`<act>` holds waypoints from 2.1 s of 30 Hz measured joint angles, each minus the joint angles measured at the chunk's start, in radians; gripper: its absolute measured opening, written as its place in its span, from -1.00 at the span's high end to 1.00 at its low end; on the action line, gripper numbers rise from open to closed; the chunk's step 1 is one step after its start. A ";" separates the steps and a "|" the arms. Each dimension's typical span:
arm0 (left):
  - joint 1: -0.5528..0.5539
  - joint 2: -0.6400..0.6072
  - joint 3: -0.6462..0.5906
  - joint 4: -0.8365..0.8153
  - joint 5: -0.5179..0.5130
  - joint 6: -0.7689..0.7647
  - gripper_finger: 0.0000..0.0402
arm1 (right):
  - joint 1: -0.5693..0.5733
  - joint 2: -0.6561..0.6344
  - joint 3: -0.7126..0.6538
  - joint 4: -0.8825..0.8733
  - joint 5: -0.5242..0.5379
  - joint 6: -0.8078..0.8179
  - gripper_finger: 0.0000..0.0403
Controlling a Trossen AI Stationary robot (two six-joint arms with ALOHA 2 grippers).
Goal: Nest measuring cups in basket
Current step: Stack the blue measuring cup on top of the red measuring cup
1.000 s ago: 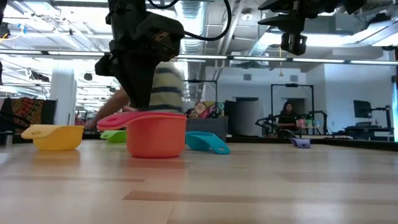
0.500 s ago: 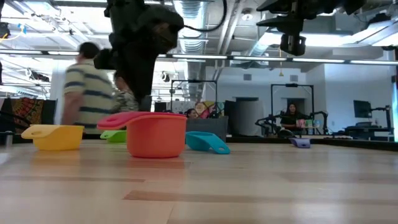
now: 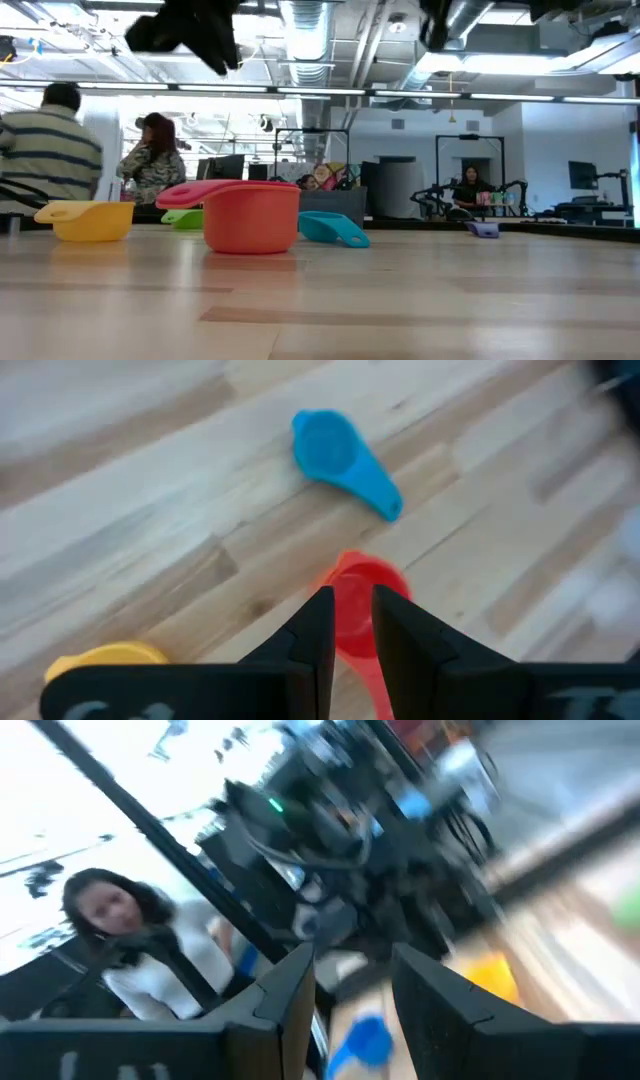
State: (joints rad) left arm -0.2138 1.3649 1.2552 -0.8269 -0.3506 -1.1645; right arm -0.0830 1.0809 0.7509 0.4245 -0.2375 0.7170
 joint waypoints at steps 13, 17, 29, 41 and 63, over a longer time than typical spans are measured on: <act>-0.161 -0.136 0.000 -0.066 -0.247 0.035 0.72 | 0.045 0.041 -0.001 0.141 0.080 0.074 0.36; -0.202 -0.150 0.000 -0.162 -0.267 -0.018 0.72 | 0.107 0.115 0.027 0.124 0.131 0.104 0.45; -0.415 -0.136 0.000 -0.411 -0.256 -0.373 0.72 | 0.256 0.353 0.214 -0.063 0.388 0.141 0.49; -0.537 -0.092 0.000 -0.449 -0.083 -0.613 0.72 | 0.247 0.465 0.386 -0.354 0.485 0.131 0.49; -0.671 0.045 0.000 -0.139 0.170 -0.889 0.72 | 0.292 0.583 0.445 -0.310 0.285 -0.143 0.49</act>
State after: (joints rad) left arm -0.8851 1.4101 1.2552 -0.9662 -0.1806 -2.0534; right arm 0.2090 1.6637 1.1964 0.1146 0.0479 0.5743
